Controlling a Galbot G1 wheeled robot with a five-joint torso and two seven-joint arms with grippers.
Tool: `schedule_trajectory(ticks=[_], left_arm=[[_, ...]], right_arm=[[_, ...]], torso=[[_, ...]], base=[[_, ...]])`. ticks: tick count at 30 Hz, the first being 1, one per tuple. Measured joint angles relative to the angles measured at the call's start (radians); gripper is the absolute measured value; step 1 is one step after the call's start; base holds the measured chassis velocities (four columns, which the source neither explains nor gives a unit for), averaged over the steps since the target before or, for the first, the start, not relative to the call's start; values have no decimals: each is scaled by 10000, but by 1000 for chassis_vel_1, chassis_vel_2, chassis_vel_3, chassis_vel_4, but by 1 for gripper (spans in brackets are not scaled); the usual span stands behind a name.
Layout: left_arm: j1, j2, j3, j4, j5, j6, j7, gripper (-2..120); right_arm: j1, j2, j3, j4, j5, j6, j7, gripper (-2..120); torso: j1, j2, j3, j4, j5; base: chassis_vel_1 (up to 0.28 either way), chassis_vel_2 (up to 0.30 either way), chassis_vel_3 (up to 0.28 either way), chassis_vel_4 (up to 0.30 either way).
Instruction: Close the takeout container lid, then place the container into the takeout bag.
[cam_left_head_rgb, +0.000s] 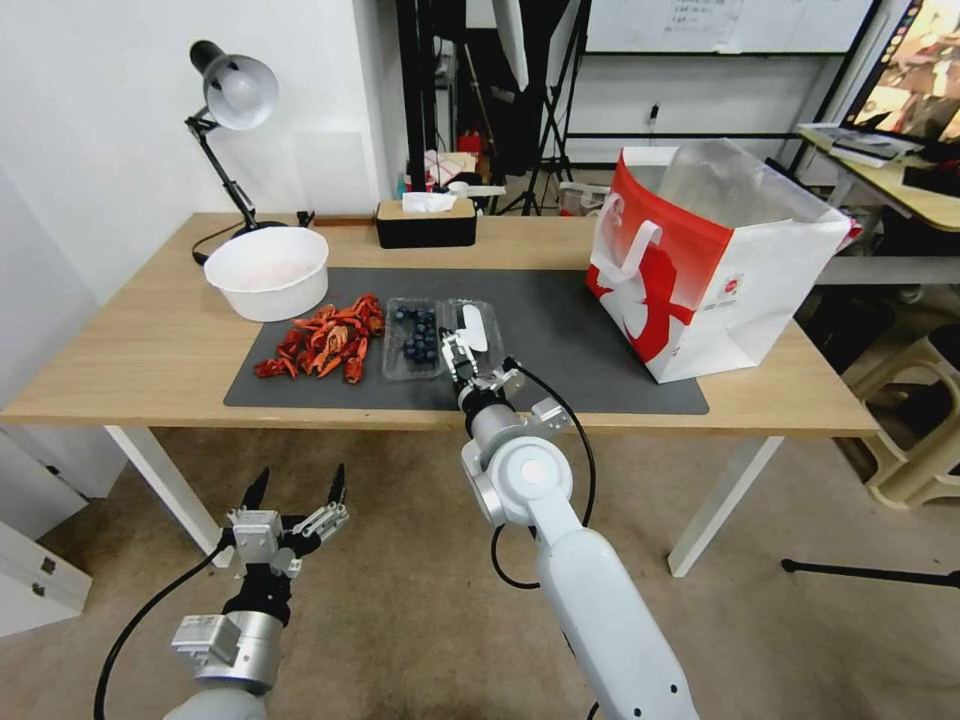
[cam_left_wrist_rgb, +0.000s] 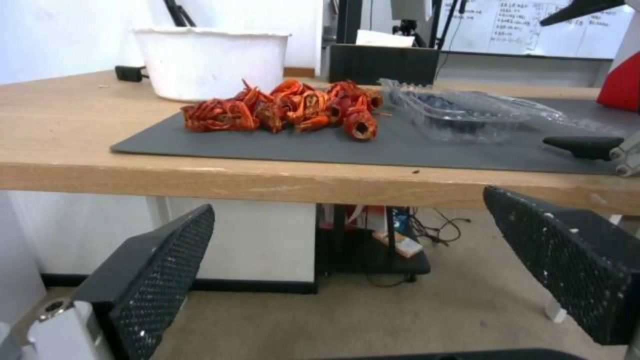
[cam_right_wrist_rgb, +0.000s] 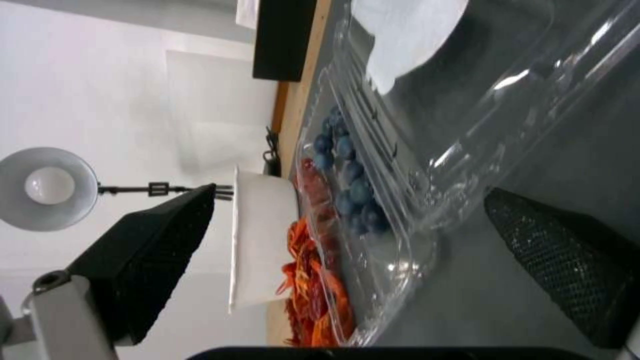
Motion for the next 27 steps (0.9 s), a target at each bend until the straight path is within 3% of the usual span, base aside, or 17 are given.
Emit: schedule_trajectory(ticks=[18, 27], left_arm=[[42, -17, 19, 0, 22, -46, 14, 100], [18, -1, 8, 24, 12, -54, 13, 100]], right_arm=[[322, -3, 271, -5, -86, 10, -19, 100], [263, -3, 65, 299, -794, -4, -84, 100]], torso=[[2, -1, 2, -1, -1], [2, -1, 2, 0, -1]], base=[[0, 0, 0, 0], [0, 0, 0, 0]])
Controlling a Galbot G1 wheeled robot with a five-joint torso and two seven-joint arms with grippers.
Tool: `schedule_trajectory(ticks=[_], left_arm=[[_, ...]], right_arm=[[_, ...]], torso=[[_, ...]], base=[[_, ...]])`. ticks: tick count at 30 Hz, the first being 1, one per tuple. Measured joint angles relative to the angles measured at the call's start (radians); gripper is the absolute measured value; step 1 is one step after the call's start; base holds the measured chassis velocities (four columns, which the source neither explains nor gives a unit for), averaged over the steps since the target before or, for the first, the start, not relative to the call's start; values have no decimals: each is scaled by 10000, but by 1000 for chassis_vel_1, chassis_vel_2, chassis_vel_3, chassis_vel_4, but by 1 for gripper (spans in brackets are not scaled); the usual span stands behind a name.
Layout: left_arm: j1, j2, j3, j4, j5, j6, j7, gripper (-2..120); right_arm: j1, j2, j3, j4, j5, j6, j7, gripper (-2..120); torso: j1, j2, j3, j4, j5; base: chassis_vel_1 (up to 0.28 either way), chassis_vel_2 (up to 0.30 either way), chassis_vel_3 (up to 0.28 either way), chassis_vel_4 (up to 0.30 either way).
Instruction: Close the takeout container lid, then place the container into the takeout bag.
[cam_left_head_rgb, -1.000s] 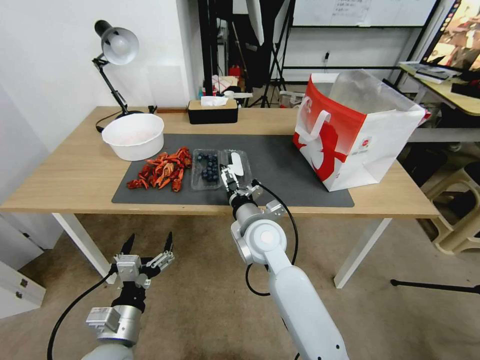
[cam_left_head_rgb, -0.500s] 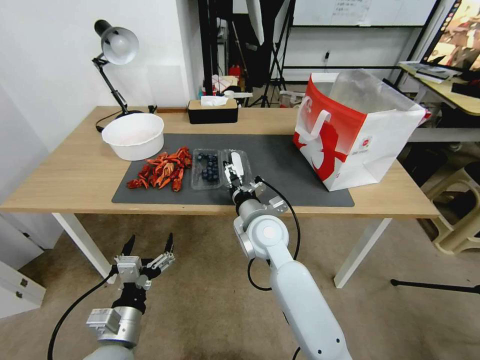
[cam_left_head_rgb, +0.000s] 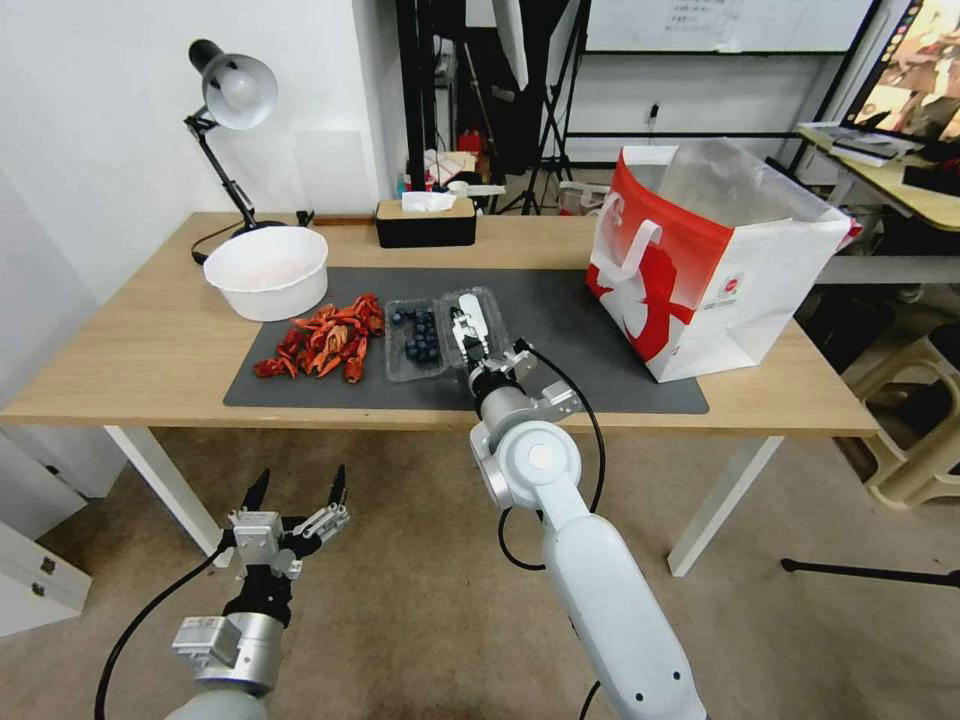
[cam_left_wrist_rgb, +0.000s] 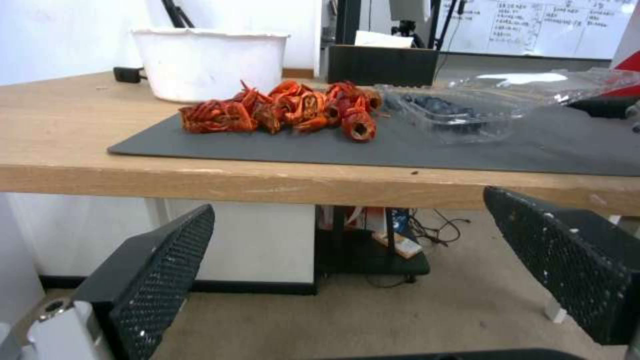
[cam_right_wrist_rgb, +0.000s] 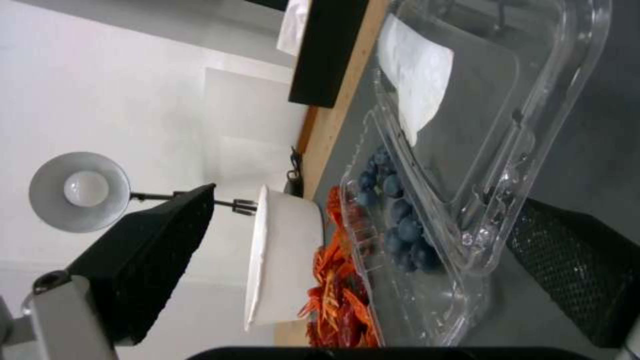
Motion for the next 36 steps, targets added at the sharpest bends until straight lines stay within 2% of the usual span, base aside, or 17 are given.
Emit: schedule_trajectory(ticks=[14, 27, 36], left_arm=[[-17, 30, 54, 41, -1, -20, -4, 100], [29, 24, 100, 55, 38, -117, -1, 100], [37, -28, 110, 56, 79, -142, -1, 100]], right_arm=[[-106, 0, -14, 4, -1990, -116, -384, 100], [-199, 0, -93, 174, -2872, -169, -843, 100], [-29, 0, -171, 41, -3161, -308, -1691, 100]], torso=[[-2, 0, 0, -1, 0], [-2, 0, 0, 0, 0], [-2, 0, 0, -1, 0]], base=[[0, 0, 0, 0], [0, 0, 0, 0], [0, 0, 0, 0]])
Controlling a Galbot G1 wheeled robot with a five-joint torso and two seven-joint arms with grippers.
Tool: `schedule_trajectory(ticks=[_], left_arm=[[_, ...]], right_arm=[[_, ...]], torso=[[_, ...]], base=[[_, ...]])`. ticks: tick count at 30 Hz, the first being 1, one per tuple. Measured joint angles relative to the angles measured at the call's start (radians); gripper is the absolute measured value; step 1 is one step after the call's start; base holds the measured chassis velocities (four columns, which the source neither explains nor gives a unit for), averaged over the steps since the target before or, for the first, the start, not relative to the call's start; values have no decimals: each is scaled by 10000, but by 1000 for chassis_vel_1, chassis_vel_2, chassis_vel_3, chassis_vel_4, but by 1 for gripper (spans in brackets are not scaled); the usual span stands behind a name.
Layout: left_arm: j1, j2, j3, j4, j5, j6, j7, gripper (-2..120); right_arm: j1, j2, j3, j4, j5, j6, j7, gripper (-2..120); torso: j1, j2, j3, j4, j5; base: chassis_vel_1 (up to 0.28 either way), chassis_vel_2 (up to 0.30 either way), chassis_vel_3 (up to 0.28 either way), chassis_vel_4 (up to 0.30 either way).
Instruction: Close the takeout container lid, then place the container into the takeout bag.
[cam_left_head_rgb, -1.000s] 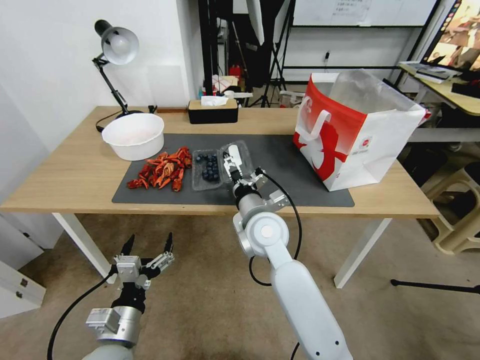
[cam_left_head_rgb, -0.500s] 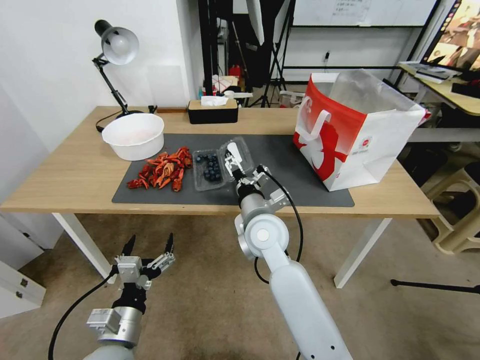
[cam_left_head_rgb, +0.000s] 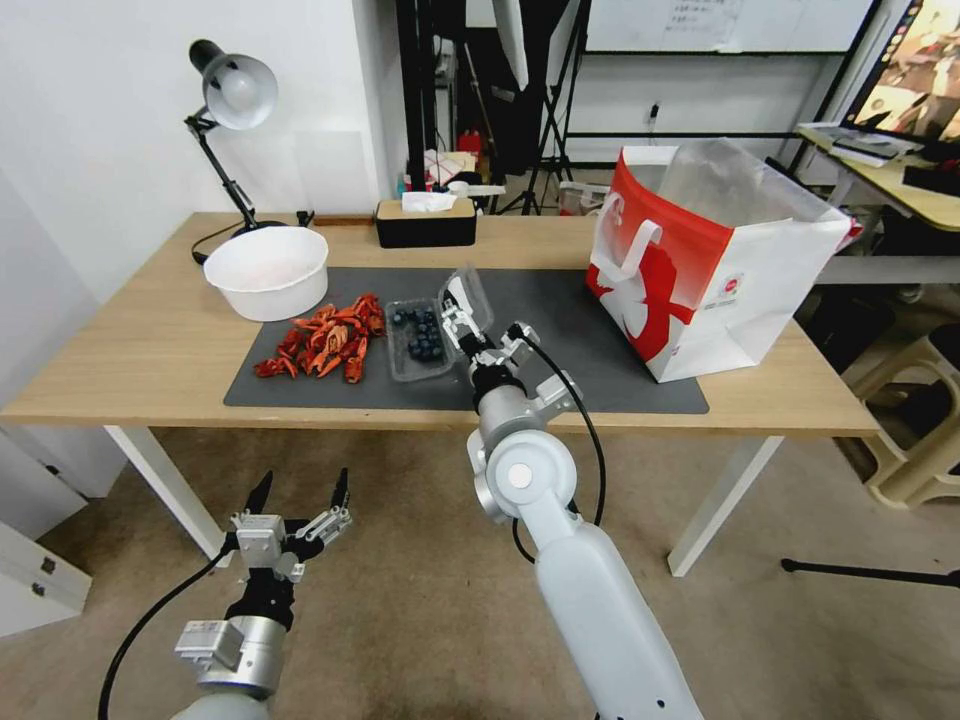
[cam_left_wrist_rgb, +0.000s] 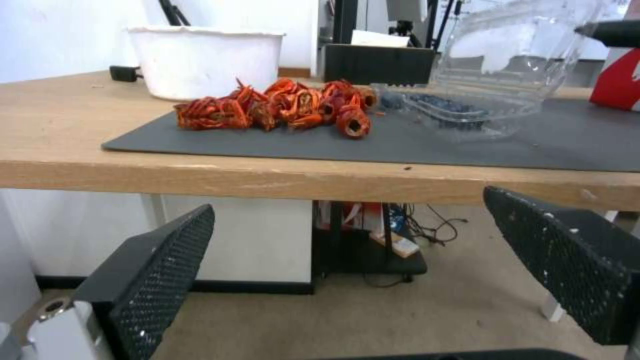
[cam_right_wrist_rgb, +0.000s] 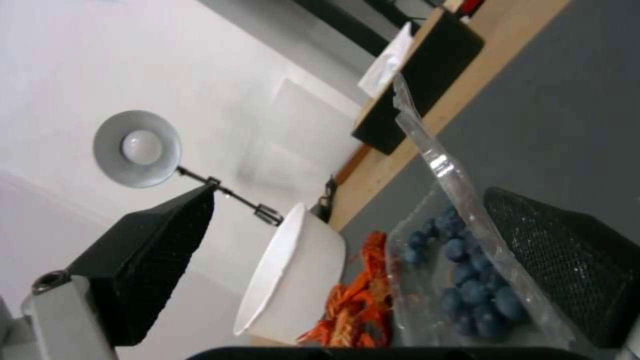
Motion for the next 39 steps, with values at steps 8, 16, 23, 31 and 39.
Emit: schedule_trajectory(ticks=[8, 16, 23, 31, 39], left_arm=[[-7, -66, 14, 4, 38, -23, -5, 100], [0, -82, -16, 39, 37, -87, -27, 100], [12, -129, -19, 56, 51, -128, -36, 100], [69, -146, -21, 86, 82, -192, -20, 100], [77, -159, -14, 91, 114, -199, -2, 100]], right_arm=[[407, 0, -183, -302, 136, -224, -453, 100], [749, 0, -344, -684, 644, -662, -682, 100], [1216, 0, -159, -909, 1367, -1350, -720, 100], [1538, 0, 110, -1208, 2801, -2192, -442, 100], [1799, 0, 286, -1670, 3687, -2368, -527, 100]], torso=[[0, 0, 0, 0, 0], [0, -1, 0, 0, -1], [1, -1, 0, 0, -1], [1, -1, 0, 0, 0], [1, -1, 0, 0, 0]], base=[[0, 0, 0, 0], [0, 0, 0, 0], [0, 0, 0, 0], [0, 0, 0, 0], [0, 0, 0, 0]])
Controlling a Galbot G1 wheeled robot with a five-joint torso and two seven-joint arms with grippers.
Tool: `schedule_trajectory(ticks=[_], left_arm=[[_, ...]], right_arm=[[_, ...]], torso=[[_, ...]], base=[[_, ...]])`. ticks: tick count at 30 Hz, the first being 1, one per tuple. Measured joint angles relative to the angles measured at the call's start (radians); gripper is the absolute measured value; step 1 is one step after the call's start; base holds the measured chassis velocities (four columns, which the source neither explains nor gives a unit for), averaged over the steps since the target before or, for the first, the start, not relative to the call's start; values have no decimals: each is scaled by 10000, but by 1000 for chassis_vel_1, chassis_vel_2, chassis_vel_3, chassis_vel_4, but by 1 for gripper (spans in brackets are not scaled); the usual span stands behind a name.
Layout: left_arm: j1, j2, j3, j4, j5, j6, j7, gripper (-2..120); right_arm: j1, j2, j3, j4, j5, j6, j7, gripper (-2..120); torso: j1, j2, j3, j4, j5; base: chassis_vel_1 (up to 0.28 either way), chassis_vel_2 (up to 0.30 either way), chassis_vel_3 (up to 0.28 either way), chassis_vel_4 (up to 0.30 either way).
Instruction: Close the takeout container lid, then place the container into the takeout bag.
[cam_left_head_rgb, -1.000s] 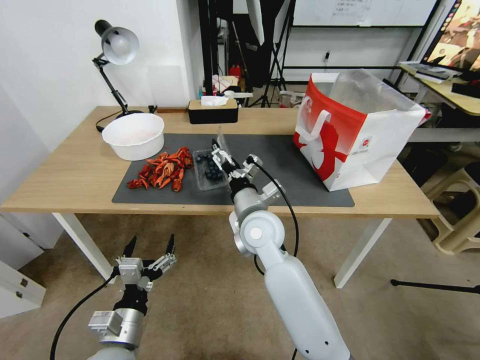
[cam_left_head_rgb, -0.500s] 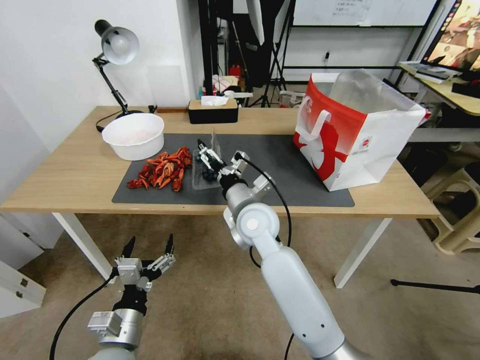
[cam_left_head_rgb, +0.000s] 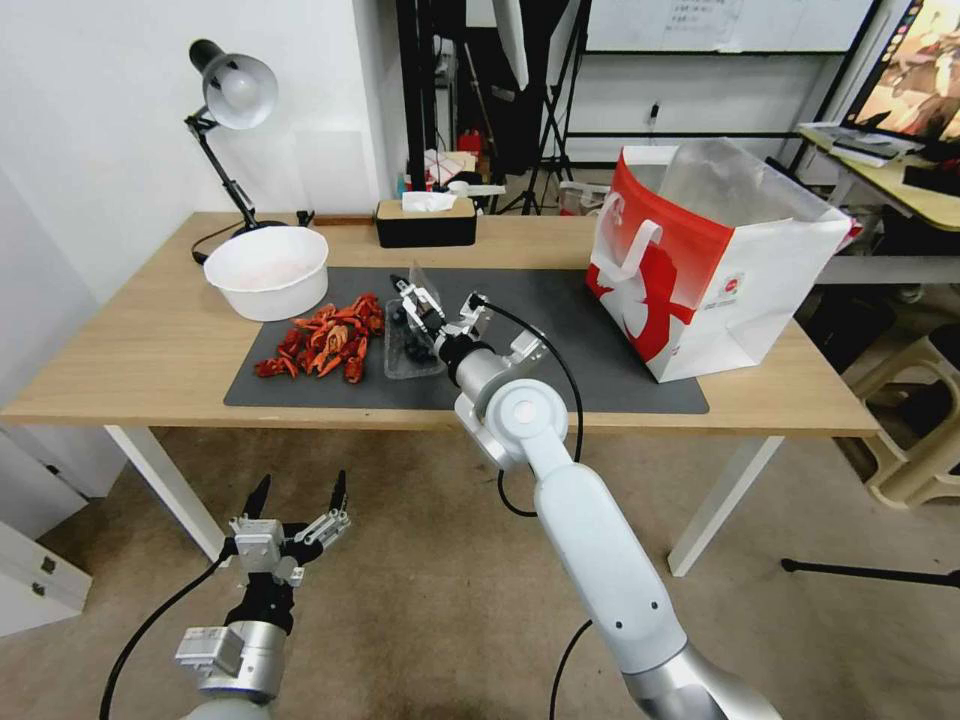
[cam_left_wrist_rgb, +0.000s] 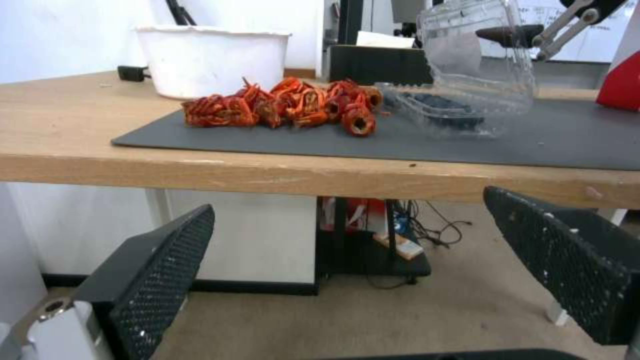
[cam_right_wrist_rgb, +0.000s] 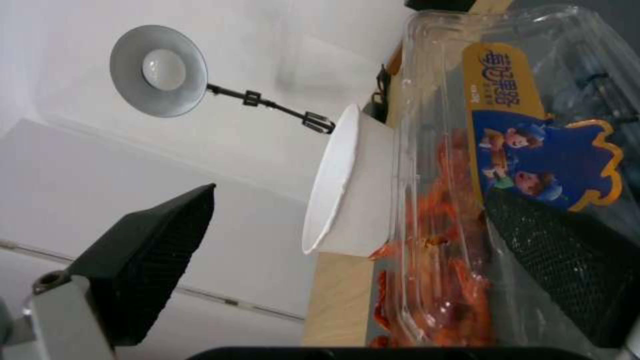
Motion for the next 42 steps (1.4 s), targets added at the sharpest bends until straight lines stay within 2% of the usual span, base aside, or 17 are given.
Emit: schedule_trajectory(ticks=[6, 11, 14, 15, 18, 19, 22, 24, 25, 28, 31, 33, 36, 38, 42], left_arm=[[10, -10, 15, 6, 23, -9, 5, 100], [10, -24, 29, 7, 55, -11, 9, 100], [10, -22, 38, 7, 63, -11, 17, 100], [10, -22, 38, 7, 63, -11, 17, 100], [11, -21, 63, 15, 82, -11, 40, 100], [11, -21, 63, 15, 82, -11, 40, 100], [15, -22, 80, 27, 102, -10, 50, 100], [16, -21, 82, 27, 105, -10, 51, 100], [25, -16, 87, 28, 116, -10, 52, 100], [44, -11, 90, 28, 133, -8, 53, 100], [59, -11, 104, 28, 175, -8, 57, 100], [61, -12, 106, 28, 185, -8, 58, 100], [75, -25, 118, 29, 230, -11, 58, 100], [80, -29, 122, 29, 247, -13, 59, 100], [90, -49, 132, 30, 272, -29, 59, 100]], right_arm=[[138, 0, 36, -130, 306, -28, 225, 100], [280, 0, 144, -307, 480, -21, 428, 93], [298, 0, 170, -478, 547, -17, 406, 83], [298, 0, 170, -478, 547, -17, 406, 83], [298, 0, 195, -523, 560, -33, 231, 70], [298, 0, 195, -523, 560, -33, 231, 70], [298, 0, 176, -573, 538, -61, 132, 56], [302, 0, 172, -589, 530, -58, 123, 53], [325, 0, 166, -668, 493, -34, 120, 44], [340, 0, 183, -758, 480, -29, 120, 37], [340, 0, 190, -819, 479, -50, 118, 22], [341, 0, 193, -834, 480, -63, 132, 19], [354, 0, 197, -875, 494, -141, 246, 4], [354, 0, 197, -904, 494, -168, 278, 0], [349, 0, 198, -967, 494, -220, 287, 0]], torso=[[0, 0, 0, 1, 0], [0, 0, 0, 0, 0], [0, 0, 0, 1, 0], [0, 0, 0, 1, 0], [0, 0, 0, 0, 0], [0, 0, 0, 0, 0], [0, 0, 0, 1, 0], [0, 0, 0, 0, 0], [0, 0, -1, 0, 0], [0, 0, 0, 1, 0], [0, 0, -1, 0, 0], [0, 0, 0, 1, 0], [0, 0, 0, 0, 0], [0, 0, 0, 1, 0], [0, 1, 0, 1, 0]], base=[[0, 0, 0, 0], [0, 0, 0, 0], [0, 0, 0, 0], [0, 0, 0, 0], [0, 0, 0, 0], [0, 0, 0, 0], [0, 0, 0, 0], [0, 0, 0, 0], [0, 0, 0, 0], [0, 0, 0, 0], [0, 0, 0, 0], [0, 0, 0, 0], [0, 0, 0, 0], [0, 0, 0, 0], [0, 0, 0, 0]])
